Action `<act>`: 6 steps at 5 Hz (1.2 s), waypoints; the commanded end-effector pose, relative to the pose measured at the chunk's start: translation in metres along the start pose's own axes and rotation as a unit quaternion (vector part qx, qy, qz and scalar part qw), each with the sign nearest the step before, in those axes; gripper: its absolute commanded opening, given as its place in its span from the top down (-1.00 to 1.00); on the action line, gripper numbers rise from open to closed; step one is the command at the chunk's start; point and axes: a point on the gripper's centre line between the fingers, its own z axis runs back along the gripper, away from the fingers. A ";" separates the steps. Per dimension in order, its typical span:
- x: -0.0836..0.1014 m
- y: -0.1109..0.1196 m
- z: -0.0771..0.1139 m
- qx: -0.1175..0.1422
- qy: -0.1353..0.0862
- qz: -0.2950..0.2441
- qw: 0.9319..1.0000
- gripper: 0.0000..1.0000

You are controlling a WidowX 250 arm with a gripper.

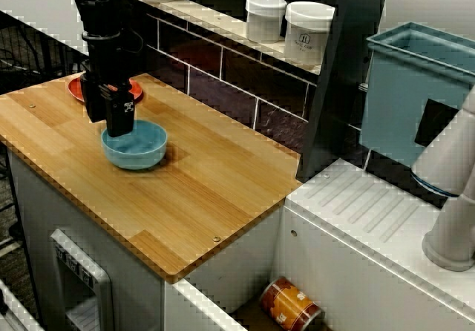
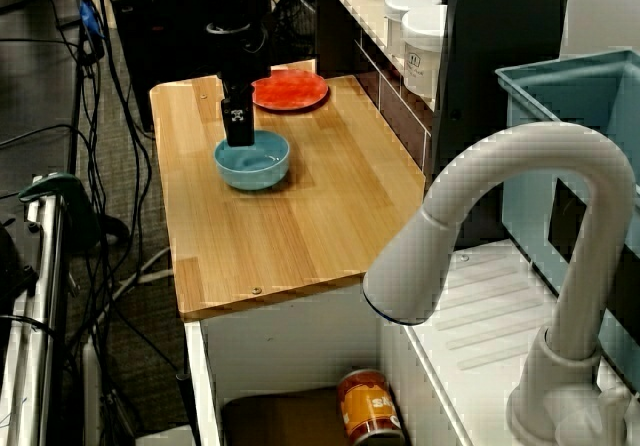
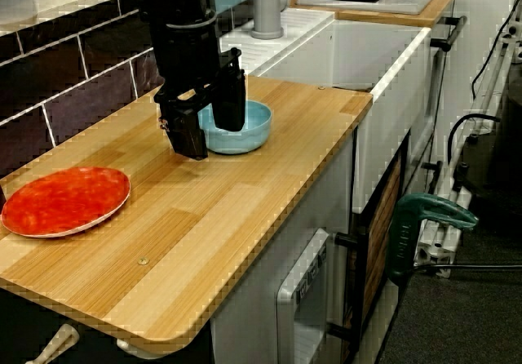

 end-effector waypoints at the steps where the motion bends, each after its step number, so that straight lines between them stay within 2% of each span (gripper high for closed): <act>1: -0.033 0.051 0.018 -0.007 -0.040 0.038 0.998 -1.00; 3: -0.055 0.081 0.019 -0.018 -0.045 0.073 0.996 -1.00; 4: -0.058 0.086 0.022 -0.029 -0.047 0.078 0.995 -1.00; 5: -0.056 0.081 0.023 -0.037 -0.041 0.076 0.996 -1.00; 6: -0.051 0.077 0.033 -0.051 -0.042 0.073 0.995 -1.00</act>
